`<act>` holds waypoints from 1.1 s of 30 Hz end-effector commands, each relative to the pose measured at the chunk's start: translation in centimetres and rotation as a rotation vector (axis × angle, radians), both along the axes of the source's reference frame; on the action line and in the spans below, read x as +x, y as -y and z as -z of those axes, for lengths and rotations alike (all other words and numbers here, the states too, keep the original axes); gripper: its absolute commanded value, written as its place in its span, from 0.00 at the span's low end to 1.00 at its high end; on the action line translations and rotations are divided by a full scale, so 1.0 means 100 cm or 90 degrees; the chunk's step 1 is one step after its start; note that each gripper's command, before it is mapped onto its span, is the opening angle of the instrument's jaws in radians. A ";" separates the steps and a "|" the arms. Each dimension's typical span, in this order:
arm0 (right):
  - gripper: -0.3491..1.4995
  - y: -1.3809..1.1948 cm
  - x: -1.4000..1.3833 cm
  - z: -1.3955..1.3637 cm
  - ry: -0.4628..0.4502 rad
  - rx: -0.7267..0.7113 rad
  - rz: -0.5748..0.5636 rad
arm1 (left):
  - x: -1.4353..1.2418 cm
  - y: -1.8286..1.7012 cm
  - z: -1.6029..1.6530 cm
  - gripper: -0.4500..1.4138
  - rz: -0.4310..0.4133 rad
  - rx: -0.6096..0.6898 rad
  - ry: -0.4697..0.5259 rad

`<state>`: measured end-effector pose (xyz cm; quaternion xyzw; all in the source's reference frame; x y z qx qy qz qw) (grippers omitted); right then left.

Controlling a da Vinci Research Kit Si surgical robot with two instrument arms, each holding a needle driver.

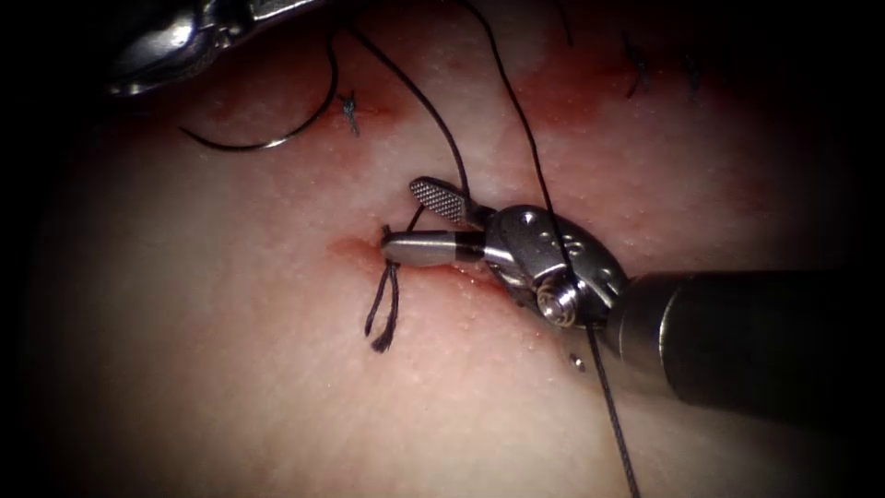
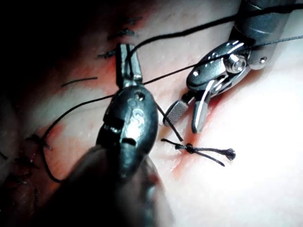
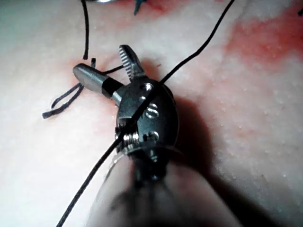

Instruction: Wound Closure

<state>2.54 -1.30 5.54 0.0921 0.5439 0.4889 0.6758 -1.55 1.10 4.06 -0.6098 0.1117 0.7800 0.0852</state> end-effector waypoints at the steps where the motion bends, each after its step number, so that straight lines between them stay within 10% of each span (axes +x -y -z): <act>1: 0.86 0.0007 -0.0016 -0.0005 0.000 -0.003 0.009 | 0.0002 0.0001 -0.0005 0.00 0.006 -0.008 -0.012; 15: 0.85 0.0043 -0.0126 0.0002 0.092 -0.070 0.153 | 0.0063 0.0059 -0.0027 0.00 0.031 -0.031 -0.068; 21: 0.27 0.0022 -0.0154 0.0016 0.174 -0.208 0.202 | 0.0094 0.0076 -0.0040 0.73 0.081 0.015 -0.109; 25: 0.28 -0.0001 -0.0157 0.0035 0.177 -0.241 0.181 | 0.0115 0.0077 -0.0038 0.90 0.094 0.028 -0.129; 29: 0.55 -0.0018 -0.0149 0.0055 0.179 -0.256 0.179 | 0.0137 0.0075 -0.0029 0.97 0.096 0.054 -0.171; 33: 0.50 -0.0014 -0.0135 0.0064 0.167 -0.278 0.187 | 0.0159 0.0078 -0.0021 0.99 0.060 0.078 -0.205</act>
